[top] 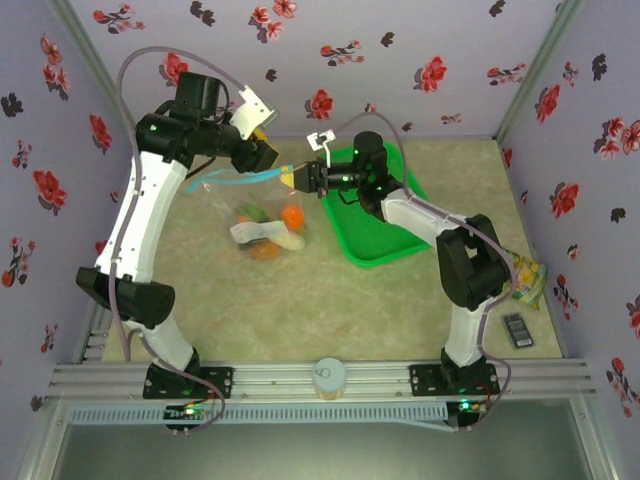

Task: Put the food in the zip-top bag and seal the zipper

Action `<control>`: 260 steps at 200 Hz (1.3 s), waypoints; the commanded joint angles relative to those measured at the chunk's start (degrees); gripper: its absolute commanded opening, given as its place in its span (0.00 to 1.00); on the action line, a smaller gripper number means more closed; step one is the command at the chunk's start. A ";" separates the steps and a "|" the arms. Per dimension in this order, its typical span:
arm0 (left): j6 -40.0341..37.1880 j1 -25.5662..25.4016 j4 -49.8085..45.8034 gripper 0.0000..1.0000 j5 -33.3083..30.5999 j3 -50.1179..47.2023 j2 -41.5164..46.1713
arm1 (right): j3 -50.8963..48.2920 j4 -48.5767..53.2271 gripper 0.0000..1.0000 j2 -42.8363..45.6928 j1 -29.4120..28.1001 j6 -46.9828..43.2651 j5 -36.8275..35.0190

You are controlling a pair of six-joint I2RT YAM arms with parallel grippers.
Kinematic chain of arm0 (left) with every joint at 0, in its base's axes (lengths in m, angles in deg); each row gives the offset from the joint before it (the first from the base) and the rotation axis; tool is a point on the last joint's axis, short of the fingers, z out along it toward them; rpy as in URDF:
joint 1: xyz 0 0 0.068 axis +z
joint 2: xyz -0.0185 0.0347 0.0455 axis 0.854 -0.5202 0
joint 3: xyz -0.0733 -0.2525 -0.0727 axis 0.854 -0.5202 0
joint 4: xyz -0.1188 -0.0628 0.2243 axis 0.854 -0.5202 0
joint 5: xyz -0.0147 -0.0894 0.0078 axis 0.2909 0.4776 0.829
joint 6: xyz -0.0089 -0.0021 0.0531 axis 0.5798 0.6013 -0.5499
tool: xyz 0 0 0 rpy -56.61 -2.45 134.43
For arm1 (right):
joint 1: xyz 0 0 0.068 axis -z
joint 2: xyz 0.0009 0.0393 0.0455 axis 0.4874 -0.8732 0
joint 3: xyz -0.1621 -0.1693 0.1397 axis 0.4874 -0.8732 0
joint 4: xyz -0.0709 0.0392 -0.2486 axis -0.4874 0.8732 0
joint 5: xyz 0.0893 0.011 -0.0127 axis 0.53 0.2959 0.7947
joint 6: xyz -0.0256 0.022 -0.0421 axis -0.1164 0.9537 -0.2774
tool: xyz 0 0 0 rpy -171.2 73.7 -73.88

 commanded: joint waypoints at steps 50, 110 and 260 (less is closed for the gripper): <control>-6.01 -1.49 -8.33 0.56 0.91 3.73 -4.72 | 3.43 10.26 0.00 2.72 -0.68 -8.72 -0.40; -6.86 -1.77 -9.20 0.60 0.84 4.05 -6.84 | 4.22 12.06 0.00 3.03 -1.01 -9.98 -0.82; -8.35 -1.77 -15.50 0.36 3.75 7.70 -11.64 | 4.60 15.35 0.00 4.01 -1.28 -13.42 -2.99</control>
